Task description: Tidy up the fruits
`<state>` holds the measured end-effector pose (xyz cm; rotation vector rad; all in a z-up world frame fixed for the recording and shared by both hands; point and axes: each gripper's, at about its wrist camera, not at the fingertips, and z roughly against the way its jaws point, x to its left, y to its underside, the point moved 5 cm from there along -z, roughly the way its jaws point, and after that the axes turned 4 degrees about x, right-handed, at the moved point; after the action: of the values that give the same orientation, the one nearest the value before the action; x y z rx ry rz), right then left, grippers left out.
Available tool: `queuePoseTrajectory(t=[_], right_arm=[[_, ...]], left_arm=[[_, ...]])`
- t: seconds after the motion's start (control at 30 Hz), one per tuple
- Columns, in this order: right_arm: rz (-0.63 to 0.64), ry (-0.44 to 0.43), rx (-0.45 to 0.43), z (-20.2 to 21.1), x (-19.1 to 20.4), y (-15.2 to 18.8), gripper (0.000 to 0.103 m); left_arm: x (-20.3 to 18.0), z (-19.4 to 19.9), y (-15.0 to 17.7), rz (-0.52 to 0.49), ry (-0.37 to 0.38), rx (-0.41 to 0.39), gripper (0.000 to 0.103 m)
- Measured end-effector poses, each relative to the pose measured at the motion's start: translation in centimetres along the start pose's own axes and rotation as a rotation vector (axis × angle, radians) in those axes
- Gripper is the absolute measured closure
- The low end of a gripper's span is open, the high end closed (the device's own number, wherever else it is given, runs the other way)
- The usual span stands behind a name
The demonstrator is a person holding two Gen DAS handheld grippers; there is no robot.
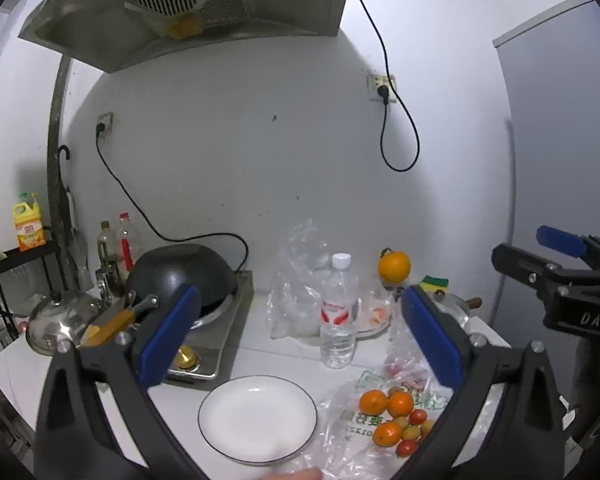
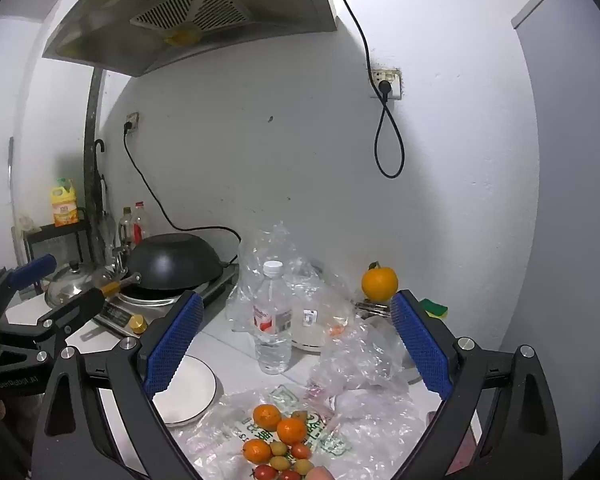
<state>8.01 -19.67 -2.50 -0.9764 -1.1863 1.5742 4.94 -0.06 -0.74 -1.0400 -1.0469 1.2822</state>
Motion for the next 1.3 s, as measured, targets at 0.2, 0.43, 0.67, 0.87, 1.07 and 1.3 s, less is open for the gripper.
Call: queuePoseTrajectory(t=[0.2, 0.43, 0.67, 0.87, 1.07, 1.3], right_arm=[[-0.014, 0.000, 0.002, -0.5, 0.5, 0.0, 0.006], [-0.006, 0.012, 0.007, -1.3, 1.4, -0.7, 0.006], [-0.012, -0.016, 0.000, -1.6, 0.3, 0.1, 0.006], [-0.017, -0.018, -0.001, -2.0, 0.2, 0.3, 0.006], [-0.014, -0.020, 0.000, -2.1, 0.2, 0.1, 0.006], [-0.008, -0.025, 0.004, -2.0, 0.3, 0.0, 0.006]], left_arm=[[-0.2, -1.0, 0.2, 0.004, -0.011, 0.040, 0.001], [1.3, -1.9, 0.5, 0.042, -0.028, 0.040, 0.001], [0.9, -2.0, 0.4, 0.022, -0.020, 0.040, 0.001], [0.8, -2.1, 0.1, 0.021, -0.015, 0.037, 0.001], [0.9, -2.1, 0.1, 0.028, -0.016, 0.031, 0.001], [0.9, -2.0, 0.0, 0.028, -0.023, 0.028, 0.001]])
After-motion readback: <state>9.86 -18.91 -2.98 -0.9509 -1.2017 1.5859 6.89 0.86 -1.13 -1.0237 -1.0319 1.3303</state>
